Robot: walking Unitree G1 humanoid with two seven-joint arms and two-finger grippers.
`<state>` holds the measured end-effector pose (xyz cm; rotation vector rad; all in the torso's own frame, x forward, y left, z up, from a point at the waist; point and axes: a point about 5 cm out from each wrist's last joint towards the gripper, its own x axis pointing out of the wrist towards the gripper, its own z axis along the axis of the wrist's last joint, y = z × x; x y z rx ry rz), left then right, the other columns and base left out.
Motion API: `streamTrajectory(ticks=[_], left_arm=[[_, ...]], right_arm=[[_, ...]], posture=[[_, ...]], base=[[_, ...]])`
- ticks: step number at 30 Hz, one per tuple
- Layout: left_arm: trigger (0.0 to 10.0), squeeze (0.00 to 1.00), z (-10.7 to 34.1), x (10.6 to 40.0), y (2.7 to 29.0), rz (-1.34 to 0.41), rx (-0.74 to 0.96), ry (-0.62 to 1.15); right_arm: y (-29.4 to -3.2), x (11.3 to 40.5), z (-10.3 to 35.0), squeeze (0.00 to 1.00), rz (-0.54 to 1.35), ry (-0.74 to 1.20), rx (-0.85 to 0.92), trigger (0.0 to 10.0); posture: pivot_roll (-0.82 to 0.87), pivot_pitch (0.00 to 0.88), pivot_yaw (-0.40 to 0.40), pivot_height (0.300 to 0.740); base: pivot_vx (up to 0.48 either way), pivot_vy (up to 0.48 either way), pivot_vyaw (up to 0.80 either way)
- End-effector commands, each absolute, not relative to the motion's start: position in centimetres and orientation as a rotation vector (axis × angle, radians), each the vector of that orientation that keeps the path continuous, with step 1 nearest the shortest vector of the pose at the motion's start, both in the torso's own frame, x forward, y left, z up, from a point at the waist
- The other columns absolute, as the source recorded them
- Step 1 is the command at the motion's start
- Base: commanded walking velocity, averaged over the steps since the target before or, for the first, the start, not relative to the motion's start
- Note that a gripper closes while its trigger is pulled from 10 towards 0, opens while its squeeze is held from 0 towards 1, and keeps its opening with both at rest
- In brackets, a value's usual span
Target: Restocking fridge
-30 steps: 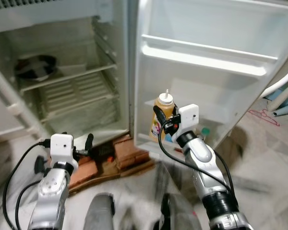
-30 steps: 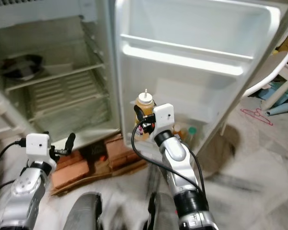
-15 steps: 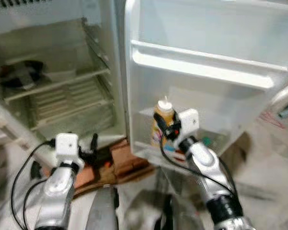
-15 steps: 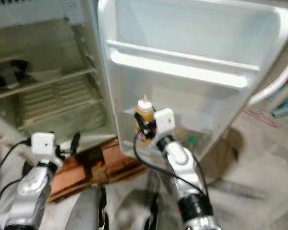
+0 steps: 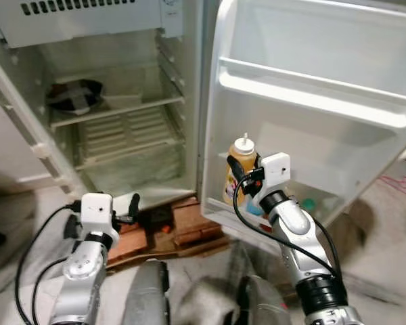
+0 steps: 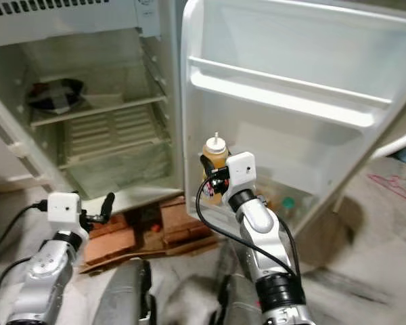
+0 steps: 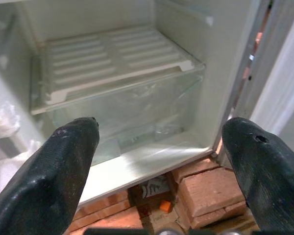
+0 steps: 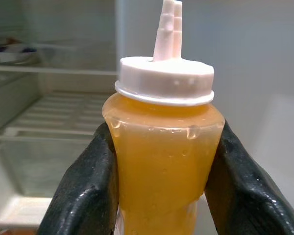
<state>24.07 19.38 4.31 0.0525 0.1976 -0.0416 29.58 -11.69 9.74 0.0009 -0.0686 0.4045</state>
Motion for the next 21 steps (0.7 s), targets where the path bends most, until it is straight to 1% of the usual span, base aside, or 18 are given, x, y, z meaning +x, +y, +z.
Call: streamTrajectory(ticks=[1,4,7,8,11,15,21], left_arm=[[10.0,0.00,4.30,24.03,19.52,-0.035,0.064,0.203],[10.0,0.00,4.27,23.99,19.52,-0.034,0.064,0.204],[10.0,0.00,4.24,23.96,19.51,-0.031,0.064,0.205],[10.0,0.00,4.25,24.00,19.49,-0.030,0.064,0.204],[10.0,0.00,4.27,24.08,19.46,-0.030,0.065,0.202],[10.0,0.00,4.28,24.14,19.44,-0.026,0.068,0.201],[10.0,0.00,4.33,24.14,19.49,-0.016,0.073,0.198]], right_arm=[[-11.45,29.86,10.25,0.00,0.407,-0.090,0.000,10.0],[-11.34,29.90,10.23,0.00,0.409,-0.086,0.005,10.0],[-11.22,29.91,10.24,0.00,0.412,-0.087,0.006,10.0],[-11.20,29.95,10.25,0.00,0.412,-0.088,0.008,10.0],[-11.15,30.01,10.33,0.00,0.413,-0.090,0.009,10.0],[-11.15,30.10,10.41,0.00,0.413,-0.094,0.010,10.0],[-11.08,30.24,10.41,0.00,0.409,-0.091,0.017,10.0]], posture=[[0.10,0.053,-0.025,0.641],[0.10,0.053,-0.028,0.631],[0.10,0.051,-0.029,0.611],[0.10,0.051,-0.030,0.596],[0.10,0.049,-0.031,0.571],[0.10,0.048,-0.032,0.546],[0.10,0.052,-0.034,0.546]], base=[[0.000,0.000,0.00],[0.000,0.000,0.00],[0.000,0.000,0.00],[0.000,0.000,0.00],[0.000,0.000,0.00],[0.000,0.000,0.00],[0.000,0.000,0.00]])
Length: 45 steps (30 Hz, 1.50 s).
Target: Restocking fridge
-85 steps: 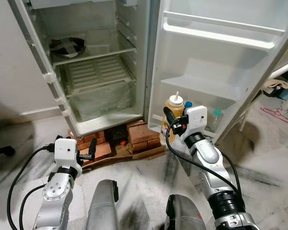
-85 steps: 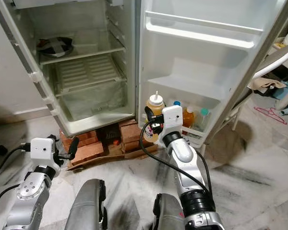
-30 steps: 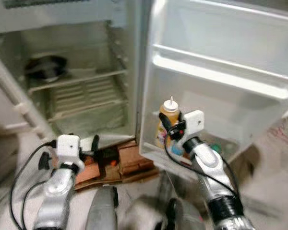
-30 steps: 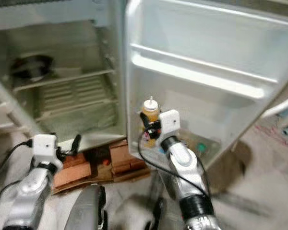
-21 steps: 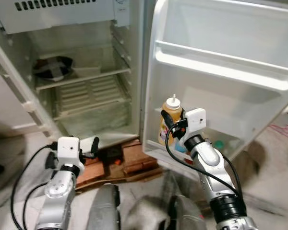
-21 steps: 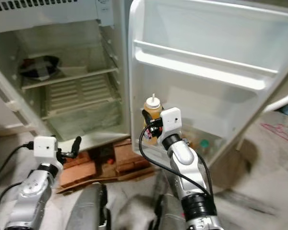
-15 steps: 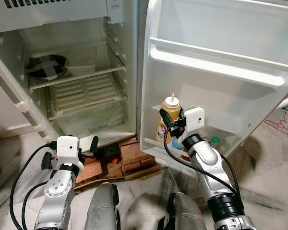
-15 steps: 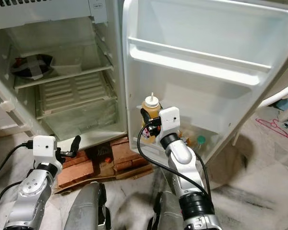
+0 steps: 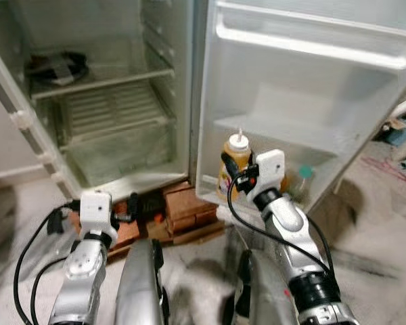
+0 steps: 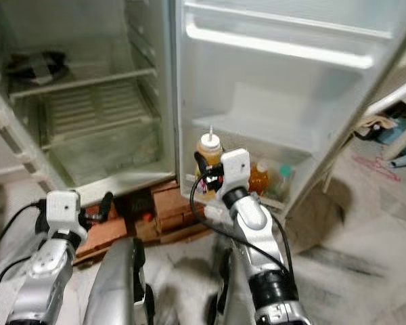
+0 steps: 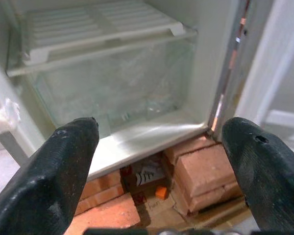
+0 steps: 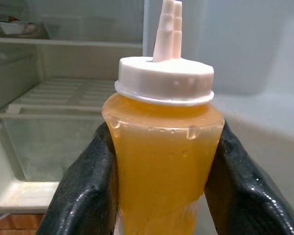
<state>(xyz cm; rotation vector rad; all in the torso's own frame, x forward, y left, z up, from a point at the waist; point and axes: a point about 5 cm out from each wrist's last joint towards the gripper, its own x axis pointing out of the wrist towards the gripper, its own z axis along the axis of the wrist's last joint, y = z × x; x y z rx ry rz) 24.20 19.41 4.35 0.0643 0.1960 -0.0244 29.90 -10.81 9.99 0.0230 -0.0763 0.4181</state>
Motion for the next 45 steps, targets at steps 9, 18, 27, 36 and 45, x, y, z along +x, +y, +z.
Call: streamTrajectory(ticks=[9,18,27,36,45], left_arm=[[10.0,0.00,3.9,22.5,20.4,-0.068,0.136,0.239],[10.0,0.00,5.4,21.9,22.2,-0.054,0.182,0.223],[10.0,0.00,6.7,19.9,22.0,-0.064,0.198,0.216],[10.0,0.00,8.1,16.8,21.5,-0.062,0.209,0.251],[10.0,0.00,9.0,14.6,22.6,-0.016,0.246,0.278]], right_arm=[[-9.7,31.6,12.1,0.00,0.467,-0.150,-0.074,10.0],[-8.7,32.9,13.6,0.00,0.479,-0.254,-0.141,10.0],[-8.3,35.3,16.1,0.00,0.414,-0.340,-0.179,10.0],[-7.3,37.3,17.6,0.00,0.383,-0.361,-0.222,10.0],[-6.4,37.8,18.4,0.00,0.319,-0.419,-0.389,10.0]], posture=[[0.09,0.124,-0.018,0.546],[0.14,0.230,-0.051,0.546],[0.17,0.317,-0.059,0.546],[0.26,0.425,-0.060,0.546],[0.31,0.490,-0.054,0.546]], base=[[0.000,0.000,0.00],[0.000,0.000,0.00],[0.000,0.000,0.00],[0.000,0.000,0.00],[0.000,0.000,0.00]])
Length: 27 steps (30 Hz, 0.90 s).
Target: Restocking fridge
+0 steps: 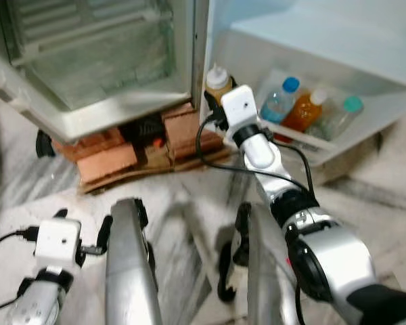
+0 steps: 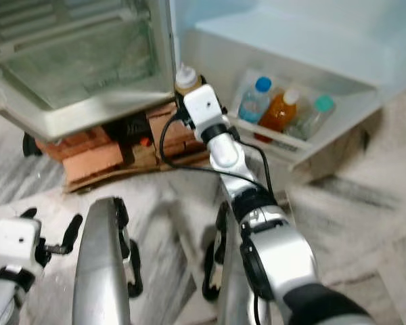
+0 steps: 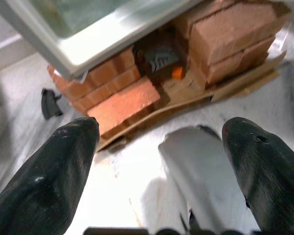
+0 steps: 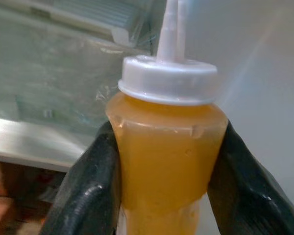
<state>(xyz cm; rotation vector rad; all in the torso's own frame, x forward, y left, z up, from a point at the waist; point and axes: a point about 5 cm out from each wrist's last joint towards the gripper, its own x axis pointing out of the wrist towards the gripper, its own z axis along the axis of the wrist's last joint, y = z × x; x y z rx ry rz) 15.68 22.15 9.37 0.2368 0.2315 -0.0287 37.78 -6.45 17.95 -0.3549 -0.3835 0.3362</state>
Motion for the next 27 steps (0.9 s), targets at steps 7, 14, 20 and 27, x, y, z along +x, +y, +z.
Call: streamTrajectory(ticks=[7,14,20,27], left_arm=[[10.0,0.00,9.6,13.4,22.5,-0.008,0.250,0.304],[10.0,0.00,10.1,12.8,22.5,0.002,0.255,0.318],[10.0,0.00,10.4,12.0,22.6,0.007,0.260,0.339],[10.0,0.00,10.5,12.0,22.1,-0.004,0.255,0.348]], right_arm=[[-6.5,38.8,22.8,0.00,0.229,-0.573,-0.380,10.0],[-6.7,38.8,23.3,0.00,0.188,-0.640,-0.509,10.0],[-7.1,38.8,24.1,0.00,0.126,-0.699,-0.532,10.0],[-8.2,39.2,20.9,0.00,0.080,-0.517,-0.542,10.0]], posture=[[0.33,0.513,-0.051,0.546],[0.35,0.538,-0.049,0.546],[0.36,0.539,-0.045,0.546],[0.37,0.550,-0.046,0.546]], base=[[0.000,0.000,0.00],[0.000,0.000,0.00],[0.000,0.000,0.00],[0.000,0.000,0.00]])
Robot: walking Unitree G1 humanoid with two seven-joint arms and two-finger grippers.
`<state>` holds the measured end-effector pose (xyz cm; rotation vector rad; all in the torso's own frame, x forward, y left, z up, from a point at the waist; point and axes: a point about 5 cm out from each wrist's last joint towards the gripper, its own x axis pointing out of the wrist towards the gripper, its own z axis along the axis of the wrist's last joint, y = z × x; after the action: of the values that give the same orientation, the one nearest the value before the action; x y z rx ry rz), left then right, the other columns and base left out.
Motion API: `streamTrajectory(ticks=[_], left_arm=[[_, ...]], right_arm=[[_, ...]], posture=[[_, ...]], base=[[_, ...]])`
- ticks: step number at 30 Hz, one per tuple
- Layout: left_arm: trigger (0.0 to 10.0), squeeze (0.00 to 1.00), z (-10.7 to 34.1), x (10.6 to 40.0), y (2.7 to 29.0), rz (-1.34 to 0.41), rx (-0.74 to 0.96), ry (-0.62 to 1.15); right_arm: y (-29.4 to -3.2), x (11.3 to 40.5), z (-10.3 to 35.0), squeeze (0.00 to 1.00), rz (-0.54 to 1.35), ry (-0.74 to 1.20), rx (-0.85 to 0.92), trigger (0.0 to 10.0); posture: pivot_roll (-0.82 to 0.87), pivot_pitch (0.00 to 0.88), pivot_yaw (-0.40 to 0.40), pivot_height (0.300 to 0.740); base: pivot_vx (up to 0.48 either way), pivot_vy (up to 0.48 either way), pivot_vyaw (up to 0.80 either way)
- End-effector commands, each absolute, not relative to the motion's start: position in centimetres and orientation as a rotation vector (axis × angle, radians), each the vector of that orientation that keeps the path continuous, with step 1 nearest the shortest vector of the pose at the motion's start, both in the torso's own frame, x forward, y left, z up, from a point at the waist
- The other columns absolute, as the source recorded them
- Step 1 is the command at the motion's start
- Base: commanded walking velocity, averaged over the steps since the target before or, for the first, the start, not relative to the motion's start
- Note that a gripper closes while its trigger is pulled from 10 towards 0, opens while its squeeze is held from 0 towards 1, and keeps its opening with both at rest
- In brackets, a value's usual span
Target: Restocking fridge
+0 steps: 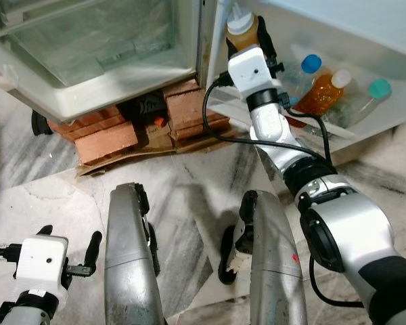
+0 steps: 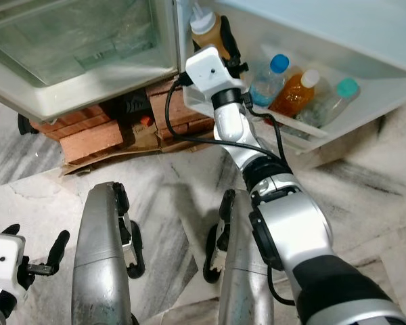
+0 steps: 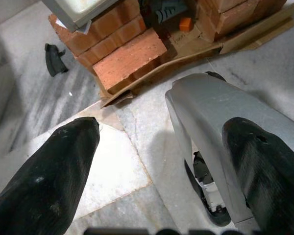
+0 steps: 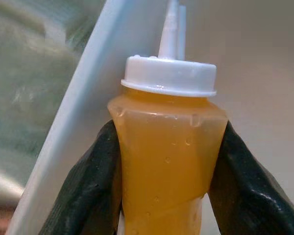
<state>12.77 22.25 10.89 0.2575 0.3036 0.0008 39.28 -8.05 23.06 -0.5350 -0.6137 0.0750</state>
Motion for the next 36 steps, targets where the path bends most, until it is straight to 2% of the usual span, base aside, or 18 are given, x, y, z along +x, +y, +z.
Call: streamTrajectory(ticks=[1,7,19,28,29,30,31,36], left_arm=[[10.0,0.00,10.5,12.0,22.1,-0.004,0.254,0.350],[10.0,0.00,10.6,11.6,22.2,-0.003,0.257,0.361],[10.0,0.00,10.6,11.7,22.3,-0.011,0.265,0.369],[10.0,0.00,10.3,12.2,22.3,-0.021,0.265,0.371],[10.0,0.00,10.3,12.3,22.3,-0.023,0.265,0.370],[10.0,0.00,10.2,12.3,22.3,-0.024,0.264,0.370],[10.0,0.00,10.2,12.5,22.2,-0.026,0.264,0.369],[10.0,0.00,9.9,13.2,22.2,-0.031,0.266,0.361]], right_arm=[[-8.6,39.2,19.7,0.00,0.072,-0.449,-0.526,10.0],[-9.5,39.0,16.7,0.00,0.042,-0.268,-0.451,10.0],[-10.8,38.7,14.9,0.00,0.025,-0.155,-0.375,10.0],[-12.7,38.6,13.6,0.00,-0.019,-0.045,-0.251,10.0],[-13.1,38.6,13.5,0.14,-0.032,-0.033,-0.217,10.0],[-13.2,38.7,13.5,0.14,-0.042,-0.029,-0.208,10.0],[-13.4,38.7,13.6,1.00,-0.054,-0.026,-0.201,10.0],[-13.9,39.0,14.1,1.00,-0.082,-0.024,-0.182,10.0]], posture=[[0.37,0.550,-0.046,0.546],[0.38,0.558,-0.045,0.546],[0.38,0.552,-0.039,0.546],[0.38,0.541,-0.035,0.546],[0.38,0.535,-0.034,0.546],[0.38,0.535,-0.034,0.546],[0.37,0.531,-0.034,0.546],[0.37,0.511,-0.039,0.546]], base=[[0.000,0.000,0.00],[0.000,0.000,0.00],[0.000,0.000,0.00],[0.000,0.000,0.00],[0.000,0.000,0.00],[0.000,0.000,0.00],[0.000,0.000,0.00],[0.000,0.000,0.00]])
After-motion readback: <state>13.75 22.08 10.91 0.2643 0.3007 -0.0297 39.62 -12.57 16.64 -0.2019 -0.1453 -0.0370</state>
